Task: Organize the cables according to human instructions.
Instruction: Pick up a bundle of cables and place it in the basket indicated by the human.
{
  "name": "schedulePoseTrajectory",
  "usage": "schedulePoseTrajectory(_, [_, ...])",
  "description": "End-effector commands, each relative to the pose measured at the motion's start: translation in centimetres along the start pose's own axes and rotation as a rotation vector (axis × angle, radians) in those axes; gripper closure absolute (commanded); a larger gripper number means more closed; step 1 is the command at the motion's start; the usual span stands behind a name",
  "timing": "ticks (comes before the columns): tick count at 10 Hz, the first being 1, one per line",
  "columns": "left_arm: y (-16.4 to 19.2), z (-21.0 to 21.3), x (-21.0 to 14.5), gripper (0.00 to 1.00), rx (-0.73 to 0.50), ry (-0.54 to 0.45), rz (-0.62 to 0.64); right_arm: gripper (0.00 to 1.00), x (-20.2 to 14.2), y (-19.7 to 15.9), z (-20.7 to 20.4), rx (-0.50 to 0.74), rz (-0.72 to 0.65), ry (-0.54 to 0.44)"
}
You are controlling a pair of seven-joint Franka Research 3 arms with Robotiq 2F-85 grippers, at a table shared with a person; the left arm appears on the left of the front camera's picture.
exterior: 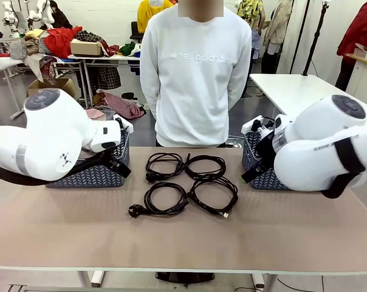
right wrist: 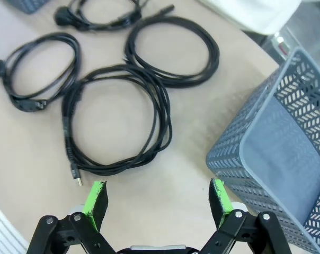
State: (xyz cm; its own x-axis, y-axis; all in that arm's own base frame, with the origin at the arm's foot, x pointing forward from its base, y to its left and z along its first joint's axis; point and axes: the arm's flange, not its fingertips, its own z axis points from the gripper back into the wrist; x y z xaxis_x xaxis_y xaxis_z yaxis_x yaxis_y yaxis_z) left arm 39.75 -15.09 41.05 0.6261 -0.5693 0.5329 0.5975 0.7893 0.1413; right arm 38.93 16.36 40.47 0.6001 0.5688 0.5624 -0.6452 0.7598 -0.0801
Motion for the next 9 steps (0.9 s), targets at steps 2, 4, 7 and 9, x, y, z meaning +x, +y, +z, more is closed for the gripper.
schedulePoseTrajectory(2, [2.2,4.2,-1.1,0.0,-0.109,-0.066,-0.08,0.0,-2.0,-2.8,4.7,0.083,0.067,-0.06])
schedulePoseTrajectory(4, [4.0,5.8,-1.2,0.0,-0.183,-0.091,-0.104,0.0,-2.8,-3.9,6.6,0.136,0.094,-0.103])
schedulePoseTrajectory(7, [6.7,7.4,-1.5,0.0,-0.284,-0.17,-0.14,0.0,-4.3,-6.2,8.1,0.196,0.093,-0.151])
schedulePoseTrajectory(9, [7.9,8.2,-1.5,0.0,-0.348,-0.196,-0.145,0.0,-5.1,-7.1,8.1,0.236,0.1,-0.171])
